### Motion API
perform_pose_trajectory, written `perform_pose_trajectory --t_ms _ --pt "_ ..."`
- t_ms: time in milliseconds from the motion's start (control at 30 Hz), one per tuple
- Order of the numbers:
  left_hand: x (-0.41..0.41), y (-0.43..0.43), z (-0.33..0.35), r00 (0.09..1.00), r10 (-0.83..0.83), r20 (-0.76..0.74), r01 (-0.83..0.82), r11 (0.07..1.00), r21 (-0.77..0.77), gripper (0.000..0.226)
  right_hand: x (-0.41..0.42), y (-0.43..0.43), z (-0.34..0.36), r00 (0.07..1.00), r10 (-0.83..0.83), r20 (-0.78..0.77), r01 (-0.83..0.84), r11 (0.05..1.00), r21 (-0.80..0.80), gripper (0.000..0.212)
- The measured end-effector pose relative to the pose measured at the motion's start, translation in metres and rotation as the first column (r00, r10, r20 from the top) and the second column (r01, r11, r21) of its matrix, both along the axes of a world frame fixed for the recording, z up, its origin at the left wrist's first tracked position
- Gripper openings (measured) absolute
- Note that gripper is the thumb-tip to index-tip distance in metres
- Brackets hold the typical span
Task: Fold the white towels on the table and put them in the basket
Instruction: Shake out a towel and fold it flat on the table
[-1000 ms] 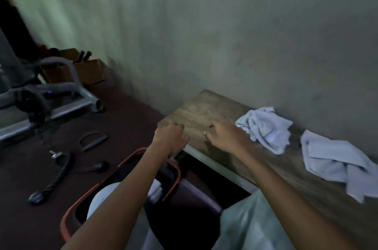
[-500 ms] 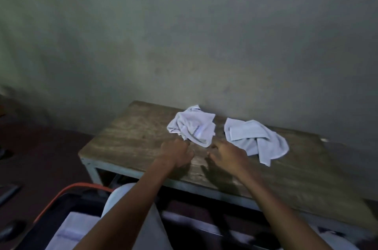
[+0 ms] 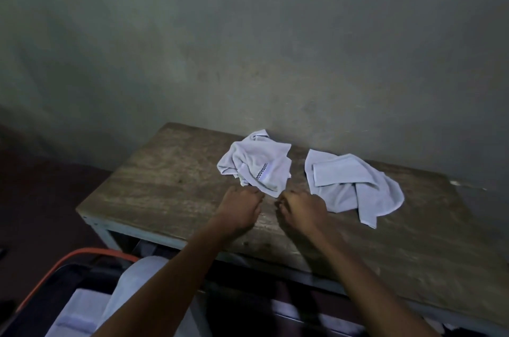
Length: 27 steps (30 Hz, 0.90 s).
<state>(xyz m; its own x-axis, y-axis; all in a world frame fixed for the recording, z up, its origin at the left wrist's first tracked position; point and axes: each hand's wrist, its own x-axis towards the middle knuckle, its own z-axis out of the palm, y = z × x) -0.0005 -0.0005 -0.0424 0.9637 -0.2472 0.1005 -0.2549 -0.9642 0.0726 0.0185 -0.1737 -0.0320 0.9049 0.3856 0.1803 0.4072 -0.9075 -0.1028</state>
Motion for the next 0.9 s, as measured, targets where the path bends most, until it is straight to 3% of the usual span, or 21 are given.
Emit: perform_pose_trajectory --t_ms 100,233,367,500,600,667,767,900 --pt "0.019 -0.003 -0.023 0.996 -0.075 0.046 0.074 0.997 0.010 0.023 0.022 -0.001 -0.016 0.996 0.001 0.094 0.007 0.996 -0.088 0.015" --pt "0.039 -0.011 -0.048 0.992 -0.028 0.124 0.032 0.999 -0.024 0.027 0.047 -0.009 -0.034 0.987 -0.005 0.158 0.033 0.985 -0.171 0.012" --pt "0.049 -0.019 -0.065 0.969 0.049 0.241 -0.007 0.985 -0.173 0.010 0.064 -0.009 -0.044 0.970 0.053 0.237 -0.028 0.994 -0.108 0.009" --pt "0.055 -0.023 -0.069 0.956 0.123 0.266 -0.063 0.973 -0.223 0.016 0.072 -0.006 -0.050 0.946 0.111 0.305 -0.100 0.994 -0.052 0.004" --pt "0.060 -0.025 -0.066 0.951 0.107 0.290 -0.024 0.961 -0.275 0.011 0.069 -0.008 -0.050 0.948 0.115 0.296 -0.127 0.992 0.021 0.011" --pt "0.060 -0.025 -0.062 0.943 0.142 0.300 -0.043 0.948 -0.314 0.021 0.067 -0.011 -0.047 0.948 0.114 0.296 -0.144 0.986 0.081 0.015" --pt "0.053 -0.024 -0.044 0.920 0.208 0.333 -0.080 0.930 -0.359 0.026 0.065 -0.018 -0.036 0.938 0.107 0.328 -0.159 0.978 0.135 0.015" --pt "0.047 -0.014 0.018 0.868 0.170 0.466 0.011 0.933 -0.360 0.021 0.064 -0.016 0.010 0.893 0.120 0.434 -0.187 0.976 0.115 0.008"
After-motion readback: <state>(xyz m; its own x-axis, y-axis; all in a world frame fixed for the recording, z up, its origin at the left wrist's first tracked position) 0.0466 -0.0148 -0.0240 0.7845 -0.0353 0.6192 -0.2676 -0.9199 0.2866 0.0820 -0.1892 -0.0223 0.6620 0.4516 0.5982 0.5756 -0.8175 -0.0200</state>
